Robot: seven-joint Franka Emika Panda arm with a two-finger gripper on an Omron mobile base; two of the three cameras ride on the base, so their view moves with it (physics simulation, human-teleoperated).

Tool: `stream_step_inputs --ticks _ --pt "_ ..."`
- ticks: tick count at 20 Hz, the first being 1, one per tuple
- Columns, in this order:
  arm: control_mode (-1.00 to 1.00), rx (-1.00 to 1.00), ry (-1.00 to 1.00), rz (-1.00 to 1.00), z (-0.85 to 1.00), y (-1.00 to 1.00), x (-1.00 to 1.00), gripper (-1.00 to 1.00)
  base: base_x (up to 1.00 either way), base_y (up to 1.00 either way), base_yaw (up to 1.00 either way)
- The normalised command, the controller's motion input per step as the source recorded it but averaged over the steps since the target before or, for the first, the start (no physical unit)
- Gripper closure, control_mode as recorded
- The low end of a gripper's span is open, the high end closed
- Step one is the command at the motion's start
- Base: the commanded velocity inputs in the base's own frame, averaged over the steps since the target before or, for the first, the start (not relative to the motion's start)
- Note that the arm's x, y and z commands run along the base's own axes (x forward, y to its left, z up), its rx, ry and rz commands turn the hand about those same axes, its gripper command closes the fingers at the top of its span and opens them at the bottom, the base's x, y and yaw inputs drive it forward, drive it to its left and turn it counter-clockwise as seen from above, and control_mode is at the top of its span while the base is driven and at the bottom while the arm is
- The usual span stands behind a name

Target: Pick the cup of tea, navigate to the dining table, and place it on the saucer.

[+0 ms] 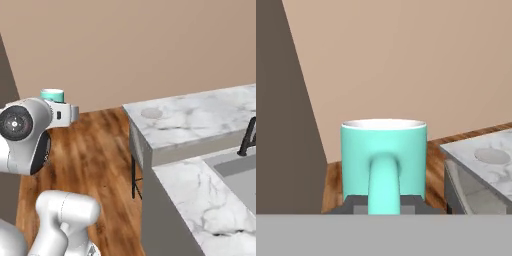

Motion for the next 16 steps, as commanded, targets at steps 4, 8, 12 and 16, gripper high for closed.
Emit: stream_step_inputs --ticks 4,8,12,16 --pt "1.0 0.0 0.0 0.0 0.0 0.0 0.0 1.0 1.0 0.0 0.18" --pt "1.0 0.0 0.0 0.0 0.0 0.0 0.0 1.0 1.0 0.18 -0.05" --pt "1.0 0.0 0.0 0.0 0.0 0.0 0.0 1.0 1.0 0.55 -0.14" --pt "1.0 0.0 0.0 0.0 0.0 0.0 0.0 1.0 1.0 0.72 -0.42"
